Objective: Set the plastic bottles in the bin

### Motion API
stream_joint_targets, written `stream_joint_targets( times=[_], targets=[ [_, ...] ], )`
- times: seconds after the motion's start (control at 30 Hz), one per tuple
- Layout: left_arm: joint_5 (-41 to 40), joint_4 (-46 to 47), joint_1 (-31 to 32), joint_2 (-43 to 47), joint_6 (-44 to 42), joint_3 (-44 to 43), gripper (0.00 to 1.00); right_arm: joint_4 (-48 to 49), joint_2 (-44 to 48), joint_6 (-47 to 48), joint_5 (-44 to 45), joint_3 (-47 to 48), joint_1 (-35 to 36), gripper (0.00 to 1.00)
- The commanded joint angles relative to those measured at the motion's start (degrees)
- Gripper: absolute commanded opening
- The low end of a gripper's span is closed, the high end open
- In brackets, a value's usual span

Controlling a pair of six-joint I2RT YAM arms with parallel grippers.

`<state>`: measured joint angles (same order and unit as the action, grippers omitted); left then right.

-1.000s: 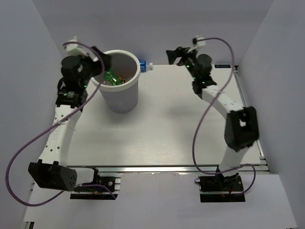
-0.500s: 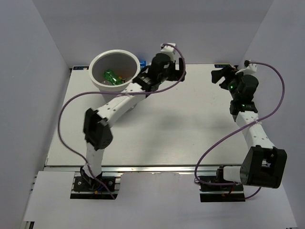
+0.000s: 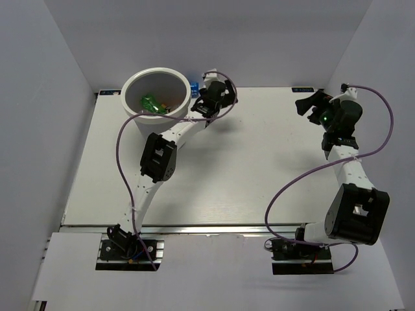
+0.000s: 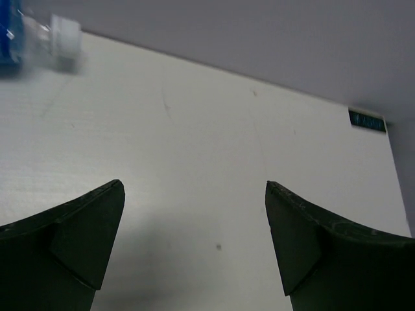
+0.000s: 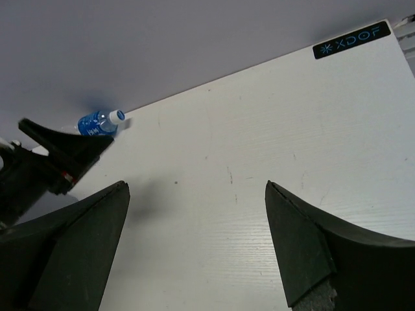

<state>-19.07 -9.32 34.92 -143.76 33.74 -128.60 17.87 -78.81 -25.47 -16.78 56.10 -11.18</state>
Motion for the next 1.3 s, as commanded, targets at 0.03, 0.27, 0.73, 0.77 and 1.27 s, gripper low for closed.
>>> stream_joint_targets(
  times=[0.03, 0.27, 0.73, 0.77, 1.27],
  targets=[
    [0.08, 7.2, -6.34, -3.7, 7.56, -5.88, 0.98, -0.2, -1.79, 0.86, -3.35, 4.37, -0.86, 0.89],
    [-1.84, 13.8, -9.78, -7.31, 14.51, -2.8, 0.98, 0.06, -3.19, 2.53, -2.56, 5.34, -1.48, 0.89],
    [-9.58, 19.07, -14.96, -18.47, 30.14, -7.82, 0.98, -0.29, -7.94, 5.17, -0.98, 7.71, -1.48, 0.89],
    [-10.02, 19.34, -15.05, -19.09, 31.12, -7.99, 0.98, -1.16, -8.46, 5.43, -1.15, 8.5, -1.56, 0.89],
    [-11.17, 27.52, -16.99, -29.46, 37.8, -16.77, 0.98, -3.19, -13.13, 6.05, -1.24, 10.88, -2.0, 0.89]
  ],
)
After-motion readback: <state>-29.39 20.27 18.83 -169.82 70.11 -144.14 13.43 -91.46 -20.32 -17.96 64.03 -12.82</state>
